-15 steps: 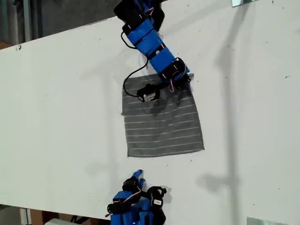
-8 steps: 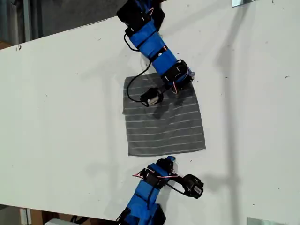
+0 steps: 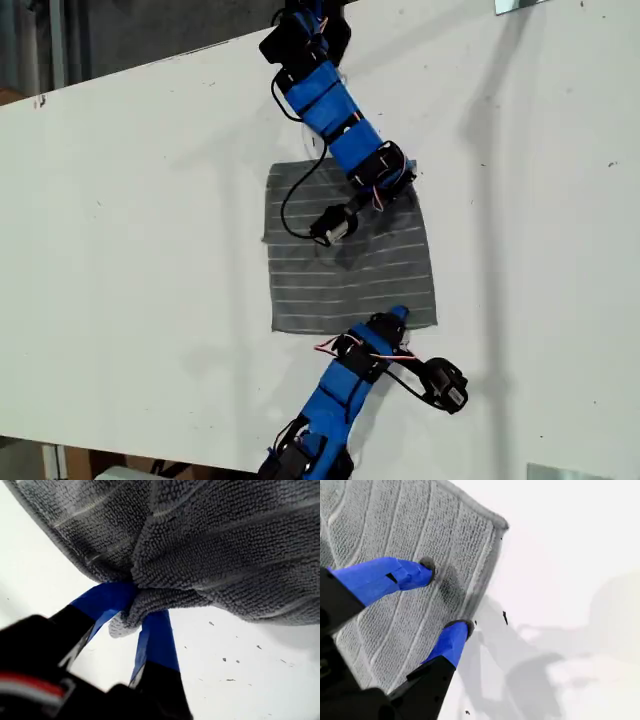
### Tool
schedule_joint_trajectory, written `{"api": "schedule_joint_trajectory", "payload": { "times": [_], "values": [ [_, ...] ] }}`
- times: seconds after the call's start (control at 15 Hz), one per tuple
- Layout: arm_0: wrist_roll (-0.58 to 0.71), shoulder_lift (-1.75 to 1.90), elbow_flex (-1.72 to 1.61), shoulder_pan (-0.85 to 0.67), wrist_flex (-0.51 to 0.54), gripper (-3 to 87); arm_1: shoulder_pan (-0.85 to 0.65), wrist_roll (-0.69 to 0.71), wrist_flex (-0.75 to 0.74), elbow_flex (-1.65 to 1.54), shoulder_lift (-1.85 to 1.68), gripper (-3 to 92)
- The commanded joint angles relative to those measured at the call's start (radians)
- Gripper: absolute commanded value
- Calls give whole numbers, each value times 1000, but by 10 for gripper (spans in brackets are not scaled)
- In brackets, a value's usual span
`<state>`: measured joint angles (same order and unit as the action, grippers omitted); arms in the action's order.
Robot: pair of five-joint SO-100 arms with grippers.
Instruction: Grasp corners of a square towel and fold twice.
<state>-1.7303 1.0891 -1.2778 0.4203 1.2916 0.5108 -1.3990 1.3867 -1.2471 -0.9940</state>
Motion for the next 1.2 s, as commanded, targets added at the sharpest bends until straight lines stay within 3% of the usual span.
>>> {"api": "schedule_joint_trajectory", "payload": {
  "times": [0.0,0.4,0.53,0.73,1.13],
  "values": [
    [8,-72,186,0,25,214,-11,9,5,43,-12,-2],
    [-179,-97,270,100,176,227,3,-6,26,37,-17,-2],
    [-224,-103,272,132,179,236,3,-11,26,35,-17,-2],
    [-235,-161,272,143,72,244,8,-20,25,37,-17,-2],
    [-135,-265,272,91,-135,235,28,-46,32,37,-20,-2]
  ]
}}
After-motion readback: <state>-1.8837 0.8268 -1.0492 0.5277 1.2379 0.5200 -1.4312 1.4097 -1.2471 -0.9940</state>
